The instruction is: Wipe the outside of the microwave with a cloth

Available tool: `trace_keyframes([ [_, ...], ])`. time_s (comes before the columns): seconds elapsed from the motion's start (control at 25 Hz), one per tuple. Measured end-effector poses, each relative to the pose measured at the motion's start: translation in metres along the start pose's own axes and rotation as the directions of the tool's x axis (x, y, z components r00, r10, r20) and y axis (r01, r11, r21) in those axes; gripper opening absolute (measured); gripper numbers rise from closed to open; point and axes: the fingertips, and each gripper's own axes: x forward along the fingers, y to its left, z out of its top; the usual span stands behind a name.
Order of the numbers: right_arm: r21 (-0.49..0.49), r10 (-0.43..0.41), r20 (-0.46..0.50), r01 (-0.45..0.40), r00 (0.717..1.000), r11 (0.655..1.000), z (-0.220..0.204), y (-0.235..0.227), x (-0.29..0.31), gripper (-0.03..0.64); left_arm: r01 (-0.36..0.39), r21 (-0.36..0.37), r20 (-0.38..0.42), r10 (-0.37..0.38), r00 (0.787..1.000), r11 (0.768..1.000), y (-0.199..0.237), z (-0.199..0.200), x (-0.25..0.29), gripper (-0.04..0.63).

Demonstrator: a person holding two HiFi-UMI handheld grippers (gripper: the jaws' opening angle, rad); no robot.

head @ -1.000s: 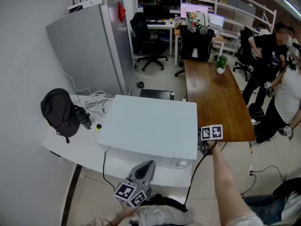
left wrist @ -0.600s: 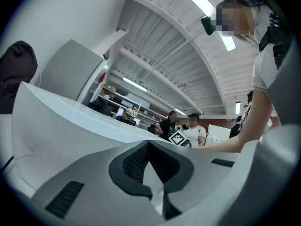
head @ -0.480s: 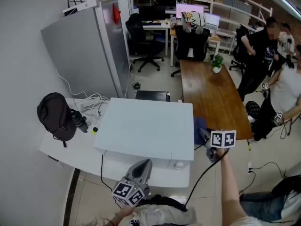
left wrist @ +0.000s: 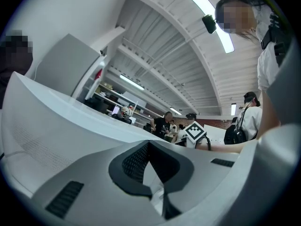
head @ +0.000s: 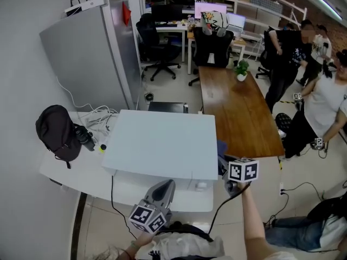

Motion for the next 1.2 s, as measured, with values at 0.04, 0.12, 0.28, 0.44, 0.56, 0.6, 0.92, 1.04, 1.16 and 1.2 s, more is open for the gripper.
trace_keyframes([
  [0.04,0.012,-0.006,-0.011,0.006,1.000,1.000,-0.006,-0.004,0.006,0.071,0.002,0.009,-0.001,-0.002,1.000,1.000,-0.001,-0.001,0.000,-0.014],
  [0.12,0.041,-0.001,-0.035,0.002,0.999,0.999,-0.017,-0.012,0.017,0.071,0.006,0.019,-0.003,-0.006,1.000,1.000,-0.002,-0.002,-0.001,-0.014],
  [0.28,0.106,0.013,-0.098,-0.003,0.995,0.994,-0.046,-0.030,0.041,0.071,0.006,0.008,0.006,-0.006,1.000,1.000,-0.003,-0.003,-0.004,-0.014],
  [0.44,0.205,0.007,-0.169,0.028,0.986,0.978,-0.080,-0.056,0.065,0.071,0.006,0.009,-0.006,-0.006,1.000,1.000,-0.004,-0.003,-0.007,-0.014],
  [0.56,0.220,-0.002,-0.220,0.051,0.976,0.974,-0.098,-0.066,0.076,0.071,0.009,0.011,-0.017,-0.008,1.000,1.000,-0.004,-0.005,-0.010,-0.014],
  [0.6,0.215,-0.004,-0.236,0.056,0.972,0.975,-0.102,-0.068,0.079,0.071,0.008,0.009,-0.020,-0.008,1.000,1.000,-0.004,-0.006,-0.011,-0.014],
  [0.92,0.139,-0.040,-0.094,0.052,0.995,0.989,-0.046,-0.058,0.018,0.071,0.000,0.001,-0.022,0.000,1.000,1.000,0.002,-0.002,-0.017,-0.014],
  [1.04,0.112,-0.021,0.045,0.015,0.999,0.994,-0.013,-0.021,-0.051,0.071,-0.011,-0.004,-0.021,0.011,1.000,1.000,0.009,0.000,-0.018,-0.014],
  [1.16,0.088,-0.025,0.135,0.013,0.991,0.996,0.000,0.011,-0.105,0.071,-0.014,-0.012,-0.015,0.014,1.000,1.000,0.011,0.000,-0.017,-0.014],
  [1.2,0.085,-0.015,0.154,0.001,0.988,0.996,-0.002,0.021,-0.114,0.071,-0.013,-0.015,-0.014,0.013,1.000,1.000,0.011,0.000,-0.017,-0.014],
])
